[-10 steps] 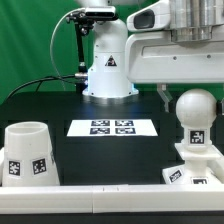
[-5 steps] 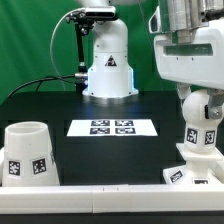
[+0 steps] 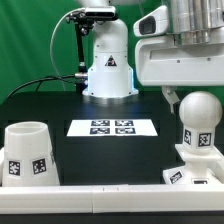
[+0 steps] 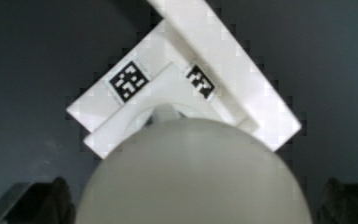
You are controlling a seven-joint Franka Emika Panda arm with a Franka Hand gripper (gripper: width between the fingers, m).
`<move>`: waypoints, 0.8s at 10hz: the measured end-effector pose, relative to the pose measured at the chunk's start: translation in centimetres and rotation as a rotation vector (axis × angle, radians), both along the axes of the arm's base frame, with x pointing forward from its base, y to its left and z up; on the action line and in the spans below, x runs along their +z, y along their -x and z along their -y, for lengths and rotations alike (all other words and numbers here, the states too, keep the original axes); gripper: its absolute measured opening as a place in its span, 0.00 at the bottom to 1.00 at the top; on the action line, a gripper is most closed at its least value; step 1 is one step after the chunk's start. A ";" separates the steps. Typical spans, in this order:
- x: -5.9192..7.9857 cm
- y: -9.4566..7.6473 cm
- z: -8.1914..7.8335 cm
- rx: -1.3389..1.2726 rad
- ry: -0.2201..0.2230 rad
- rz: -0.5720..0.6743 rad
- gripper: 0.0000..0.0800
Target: Assemble lamp
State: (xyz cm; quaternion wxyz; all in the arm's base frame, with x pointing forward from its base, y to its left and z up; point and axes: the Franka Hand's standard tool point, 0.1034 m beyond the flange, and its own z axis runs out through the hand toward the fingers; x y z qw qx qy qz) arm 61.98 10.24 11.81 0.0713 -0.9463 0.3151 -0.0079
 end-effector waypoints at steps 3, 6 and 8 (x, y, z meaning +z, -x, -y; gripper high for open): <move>-0.1 0.1 0.3 0.268 0.039 0.029 0.87; -0.2 -0.5 0.9 0.820 0.155 0.058 0.87; -0.3 -0.4 0.5 0.836 0.146 0.064 0.87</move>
Offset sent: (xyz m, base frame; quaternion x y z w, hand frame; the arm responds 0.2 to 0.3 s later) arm -0.0041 -0.0246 -0.0008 -0.1555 0.0749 -0.4762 0.8622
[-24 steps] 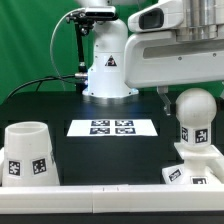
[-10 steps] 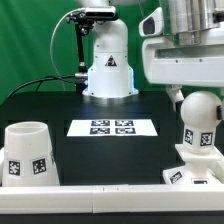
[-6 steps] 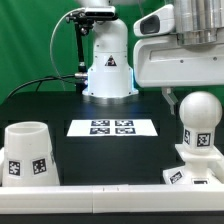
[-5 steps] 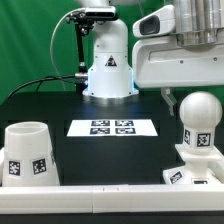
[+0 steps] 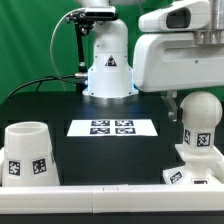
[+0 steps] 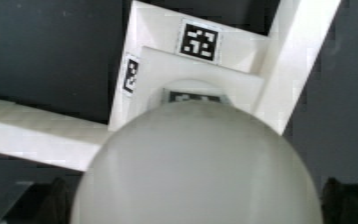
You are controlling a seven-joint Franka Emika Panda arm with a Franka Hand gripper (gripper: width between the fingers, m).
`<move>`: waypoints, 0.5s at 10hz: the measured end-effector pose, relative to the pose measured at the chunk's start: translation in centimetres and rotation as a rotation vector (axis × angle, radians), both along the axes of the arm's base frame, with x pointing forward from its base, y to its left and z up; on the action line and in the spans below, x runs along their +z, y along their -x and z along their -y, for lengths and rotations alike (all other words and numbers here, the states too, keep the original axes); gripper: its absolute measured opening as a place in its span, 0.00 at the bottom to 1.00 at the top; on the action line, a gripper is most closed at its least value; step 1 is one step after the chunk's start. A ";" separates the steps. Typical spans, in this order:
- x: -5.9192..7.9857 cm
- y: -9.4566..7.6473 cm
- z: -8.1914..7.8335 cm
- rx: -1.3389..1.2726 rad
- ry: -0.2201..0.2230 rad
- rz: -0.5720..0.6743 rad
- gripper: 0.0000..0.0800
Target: Assemble lamp
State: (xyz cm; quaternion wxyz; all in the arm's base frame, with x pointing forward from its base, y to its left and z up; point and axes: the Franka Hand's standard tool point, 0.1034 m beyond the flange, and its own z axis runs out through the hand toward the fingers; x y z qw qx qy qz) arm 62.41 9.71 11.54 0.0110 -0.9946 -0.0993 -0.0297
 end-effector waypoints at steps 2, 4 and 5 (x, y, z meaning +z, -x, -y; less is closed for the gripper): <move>0.0 0.0 0.0 0.001 0.000 0.000 0.72; 0.0 0.0 0.0 -0.161 -0.012 -0.005 0.72; 0.0 0.0 0.1 -0.217 -0.015 -0.006 0.72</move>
Offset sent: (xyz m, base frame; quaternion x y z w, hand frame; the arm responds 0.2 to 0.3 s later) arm 0.0000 0.0000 0.0000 0.0000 0.0000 0.1938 0.9810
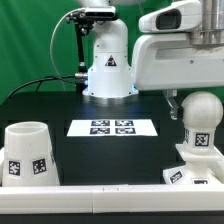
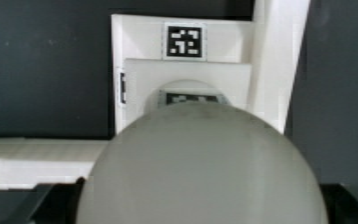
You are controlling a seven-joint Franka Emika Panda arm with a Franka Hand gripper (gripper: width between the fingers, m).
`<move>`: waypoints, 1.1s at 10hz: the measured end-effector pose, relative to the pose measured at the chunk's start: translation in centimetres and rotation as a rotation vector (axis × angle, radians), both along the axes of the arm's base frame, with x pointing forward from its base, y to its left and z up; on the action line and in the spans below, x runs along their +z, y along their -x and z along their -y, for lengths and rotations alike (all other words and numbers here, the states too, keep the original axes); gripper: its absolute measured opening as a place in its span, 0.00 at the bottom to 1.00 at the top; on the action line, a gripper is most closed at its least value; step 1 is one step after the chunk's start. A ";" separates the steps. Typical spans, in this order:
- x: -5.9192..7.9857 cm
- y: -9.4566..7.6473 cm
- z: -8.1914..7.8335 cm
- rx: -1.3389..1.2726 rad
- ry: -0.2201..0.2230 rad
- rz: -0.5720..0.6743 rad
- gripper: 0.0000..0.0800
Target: Assemble lamp
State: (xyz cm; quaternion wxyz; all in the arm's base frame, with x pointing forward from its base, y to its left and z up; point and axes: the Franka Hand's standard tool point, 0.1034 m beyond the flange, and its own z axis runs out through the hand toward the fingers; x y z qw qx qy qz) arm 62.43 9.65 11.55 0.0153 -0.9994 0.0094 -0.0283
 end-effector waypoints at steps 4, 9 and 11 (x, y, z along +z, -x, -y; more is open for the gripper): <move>-0.1 0.0 0.0 -0.565 -0.039 -0.017 0.72; -0.2 0.0 0.4 -0.950 -0.133 -0.065 0.72; 0.0 0.1 0.3 -0.713 -0.101 -0.061 0.82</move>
Offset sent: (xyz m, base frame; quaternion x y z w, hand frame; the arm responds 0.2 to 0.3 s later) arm 0.0001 0.0143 -0.0010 0.0016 -0.0065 0.3642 0.9313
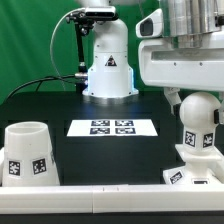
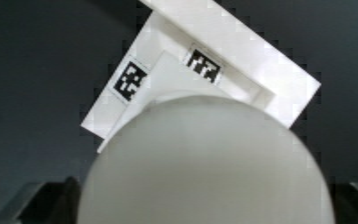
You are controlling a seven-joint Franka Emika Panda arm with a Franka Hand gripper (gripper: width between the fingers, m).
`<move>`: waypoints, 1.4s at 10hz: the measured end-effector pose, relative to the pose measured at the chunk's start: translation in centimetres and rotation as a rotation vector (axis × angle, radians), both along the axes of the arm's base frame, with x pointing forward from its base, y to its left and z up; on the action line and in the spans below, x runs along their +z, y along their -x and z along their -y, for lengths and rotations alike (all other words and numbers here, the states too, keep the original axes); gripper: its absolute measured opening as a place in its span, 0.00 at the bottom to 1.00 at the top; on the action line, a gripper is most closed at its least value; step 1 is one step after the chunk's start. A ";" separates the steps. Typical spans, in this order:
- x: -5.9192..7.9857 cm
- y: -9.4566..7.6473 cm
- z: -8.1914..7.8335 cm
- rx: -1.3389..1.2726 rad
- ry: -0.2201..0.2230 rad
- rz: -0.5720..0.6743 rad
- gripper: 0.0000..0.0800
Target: Assemble lamp
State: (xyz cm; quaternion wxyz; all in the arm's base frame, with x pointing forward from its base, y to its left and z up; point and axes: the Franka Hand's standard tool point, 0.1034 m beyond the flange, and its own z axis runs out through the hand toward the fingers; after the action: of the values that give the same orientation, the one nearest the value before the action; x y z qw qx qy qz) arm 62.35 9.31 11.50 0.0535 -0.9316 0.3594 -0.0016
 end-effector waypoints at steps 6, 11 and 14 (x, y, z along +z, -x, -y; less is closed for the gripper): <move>-0.1 0.0 -0.3 0.651 0.019 0.066 0.87; 0.2 -0.3 -1.1 1.453 0.141 0.129 0.87; 0.1 -0.4 -0.5 1.643 0.156 0.138 0.87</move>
Offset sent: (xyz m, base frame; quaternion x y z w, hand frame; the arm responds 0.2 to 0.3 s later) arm 0.0000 0.0000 0.0000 0.0000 0.0000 -0.1938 0.9810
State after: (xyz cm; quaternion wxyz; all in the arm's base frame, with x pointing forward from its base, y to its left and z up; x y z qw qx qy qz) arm 62.72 9.83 11.58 -0.0052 -0.8963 -0.4413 -0.0443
